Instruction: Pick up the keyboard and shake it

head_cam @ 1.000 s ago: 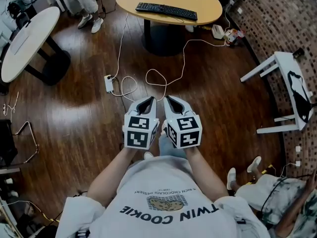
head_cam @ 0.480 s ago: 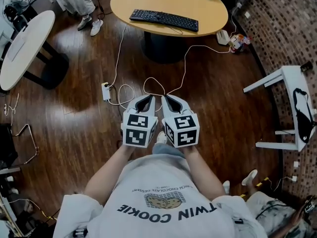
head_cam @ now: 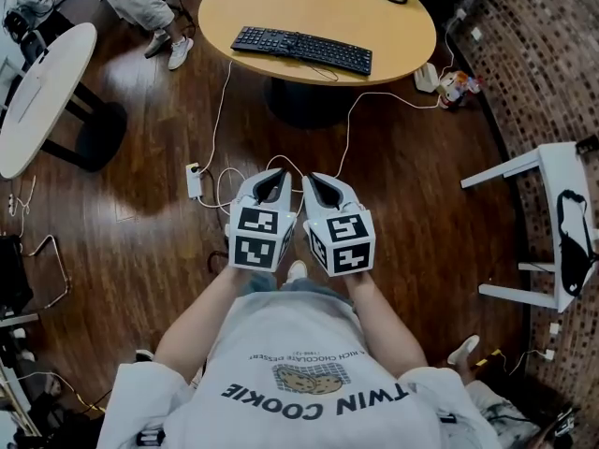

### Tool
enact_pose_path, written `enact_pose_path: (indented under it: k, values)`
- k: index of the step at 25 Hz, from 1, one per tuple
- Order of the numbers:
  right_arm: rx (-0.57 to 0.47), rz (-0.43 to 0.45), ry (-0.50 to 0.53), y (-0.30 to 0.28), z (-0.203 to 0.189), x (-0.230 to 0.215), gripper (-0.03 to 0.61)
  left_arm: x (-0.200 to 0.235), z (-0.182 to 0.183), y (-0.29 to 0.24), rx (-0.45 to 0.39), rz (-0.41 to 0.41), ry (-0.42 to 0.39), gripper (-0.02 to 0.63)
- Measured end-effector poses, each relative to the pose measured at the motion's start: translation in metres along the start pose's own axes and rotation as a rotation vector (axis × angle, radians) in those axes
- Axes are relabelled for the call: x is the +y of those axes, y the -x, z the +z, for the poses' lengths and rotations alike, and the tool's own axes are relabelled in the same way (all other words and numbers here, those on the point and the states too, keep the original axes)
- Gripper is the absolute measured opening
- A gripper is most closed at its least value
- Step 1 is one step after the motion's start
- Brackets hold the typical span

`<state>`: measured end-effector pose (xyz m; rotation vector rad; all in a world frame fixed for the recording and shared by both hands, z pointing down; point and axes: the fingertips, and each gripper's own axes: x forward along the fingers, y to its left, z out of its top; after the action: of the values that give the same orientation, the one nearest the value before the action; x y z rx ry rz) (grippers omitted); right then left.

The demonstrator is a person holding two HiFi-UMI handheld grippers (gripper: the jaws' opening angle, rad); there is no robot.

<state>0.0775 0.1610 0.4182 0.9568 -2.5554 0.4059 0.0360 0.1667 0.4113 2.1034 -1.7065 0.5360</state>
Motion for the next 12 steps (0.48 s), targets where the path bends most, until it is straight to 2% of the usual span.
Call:
enact_pose_path:
  k: [4,12]
  values:
    - [0.010,-0.016,-0.009,-0.019,0.002,-0.022,0.002,0.006,0.010,-0.028,0.003,-0.011,-0.026,0.005]
    - [0.044,-0.065,0.020,-0.079,0.027,-0.066,0.002,0.037,0.041,-0.102,-0.006,-0.085,-0.016,0.005]
